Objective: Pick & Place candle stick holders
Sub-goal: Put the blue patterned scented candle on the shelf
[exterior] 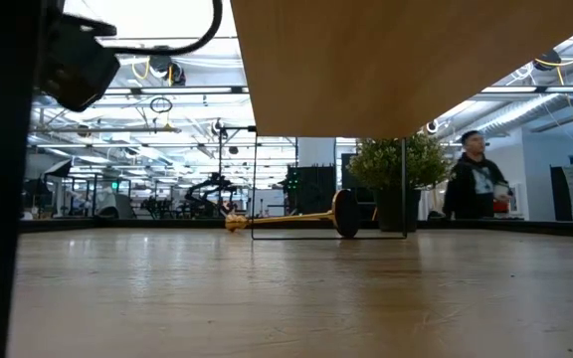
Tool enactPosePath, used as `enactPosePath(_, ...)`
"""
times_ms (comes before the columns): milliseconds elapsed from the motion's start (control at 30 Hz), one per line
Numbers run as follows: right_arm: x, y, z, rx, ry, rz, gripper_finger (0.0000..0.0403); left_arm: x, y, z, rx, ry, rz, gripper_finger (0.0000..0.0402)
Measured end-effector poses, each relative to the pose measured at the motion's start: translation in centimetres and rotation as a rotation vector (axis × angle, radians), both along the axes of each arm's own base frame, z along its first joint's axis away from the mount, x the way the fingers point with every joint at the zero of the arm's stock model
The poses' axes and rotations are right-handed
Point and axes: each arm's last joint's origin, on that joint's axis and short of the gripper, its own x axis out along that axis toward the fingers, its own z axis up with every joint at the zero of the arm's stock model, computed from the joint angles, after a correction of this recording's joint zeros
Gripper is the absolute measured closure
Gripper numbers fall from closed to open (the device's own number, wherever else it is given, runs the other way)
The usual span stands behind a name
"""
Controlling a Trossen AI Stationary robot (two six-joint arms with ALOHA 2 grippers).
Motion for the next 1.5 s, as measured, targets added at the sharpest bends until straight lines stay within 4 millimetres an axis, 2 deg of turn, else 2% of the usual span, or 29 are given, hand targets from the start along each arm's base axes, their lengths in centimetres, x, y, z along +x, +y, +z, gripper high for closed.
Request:
enactPosePath(333,0.0,0.1,0.0,0.0,0.0,0.004,0.0232,0.8,0.1,-1.2,0.016,-0.002,0.012,0.0043)
enactPosePath(667,-0.1,0.0,0.0,0.0,0.0,0.004,0.0232,0.8,0.2,-1.4,-0.004,0.016,0.009,0.0046)
enactPosePath(1067,-0.1,0.0,0.0,-0.009,0.005,0.002,0.0232,0.8,0.2,-1.3,-0.025,0.03,-0.001,0.011)
enactPosePath(1233,-0.1,0.0,0.0,-0.009,0.005,0.002,0.0232,0.8,0.2,-1.3,-0.026,0.034,0.008,0.0109)
enactPosePath(1400,-0.1,0.0,0.0,-0.008,0.005,0.003,0.0232,0.9,0.3,-1.3,-0.033,0.041,0.023,0.0091)
enactPosePath(1500,-0.1,0.0,0.0,-0.009,0.005,0.003,0.0232,0.9,0.3,-1.3,-0.039,0.046,0.03,0.01)
